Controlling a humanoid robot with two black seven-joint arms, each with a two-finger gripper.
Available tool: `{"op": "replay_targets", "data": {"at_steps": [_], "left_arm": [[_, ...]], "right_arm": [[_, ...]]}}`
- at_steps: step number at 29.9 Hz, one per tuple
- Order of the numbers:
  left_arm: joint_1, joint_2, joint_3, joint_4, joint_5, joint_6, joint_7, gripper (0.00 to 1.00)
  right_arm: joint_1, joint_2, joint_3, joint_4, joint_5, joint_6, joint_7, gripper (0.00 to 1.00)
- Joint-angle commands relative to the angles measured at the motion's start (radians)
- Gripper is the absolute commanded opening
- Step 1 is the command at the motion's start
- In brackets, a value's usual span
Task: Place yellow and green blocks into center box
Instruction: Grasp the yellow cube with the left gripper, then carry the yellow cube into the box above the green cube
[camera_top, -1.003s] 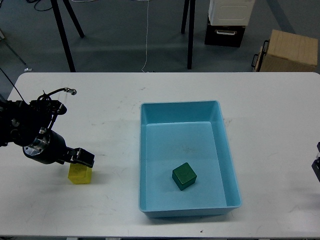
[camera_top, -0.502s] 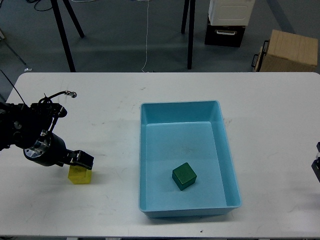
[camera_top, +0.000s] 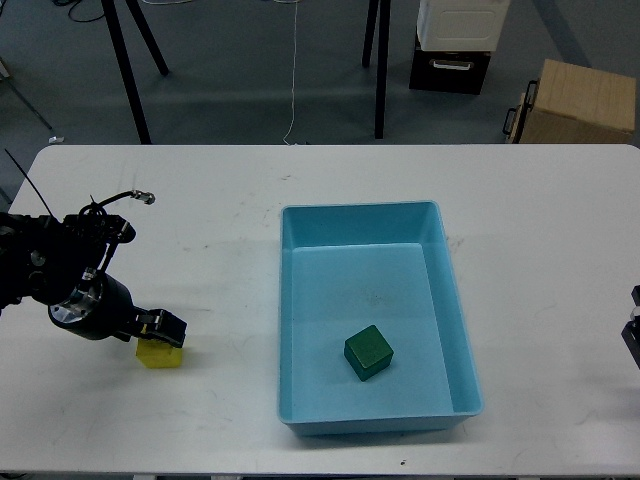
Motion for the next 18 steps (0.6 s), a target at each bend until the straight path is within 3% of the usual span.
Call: {"op": "replay_targets", "data": {"at_steps": [1, 4, 5, 6, 9, 13, 18], "left_arm": [[-0.001, 0.002, 0.002, -0.002, 0.023, 0.0, 0.033, 0.29], [-0.005, 0.005, 0.002, -0.008, 0.078, 0.0, 0.036, 0.2], [-0.006, 0.007, 0.002, -0.01, 0.087, 0.0, 0.036, 0.13], [-0.006, 0.007, 0.002, -0.01, 0.089, 0.0, 0.036, 0.01], [-0.026, 0.019, 0.0, -0.017, 0.09, 0.019, 0.036, 0.0], [-0.15, 0.018, -0.001, -0.049, 0.084, 0.01, 0.015, 0.0], [-0.345, -0.039, 0.0, -0.109, 0.068, 0.0, -0.063, 0.0]], "right_arm": [[0.0, -0.001, 0.002, 0.0, 0.0, 0.0, 0.0, 1.0], [0.0, -0.002, 0.002, 0.0, 0.0, 0.0, 0.0, 1.0], [0.0, -0.002, 0.002, 0.0, 0.0, 0.0, 0.0, 1.0], [-0.002, -0.002, 0.002, 0.0, 0.0, 0.0, 0.0, 1.0], [-0.003, -0.002, 0.003, 0.002, 0.0, 0.0, -0.001, 1.0], [-0.005, -0.002, 0.003, 0.002, 0.0, 0.0, -0.001, 1.0], [-0.016, -0.002, 0.012, 0.005, 0.0, 0.0, -0.001, 1.0]]}}
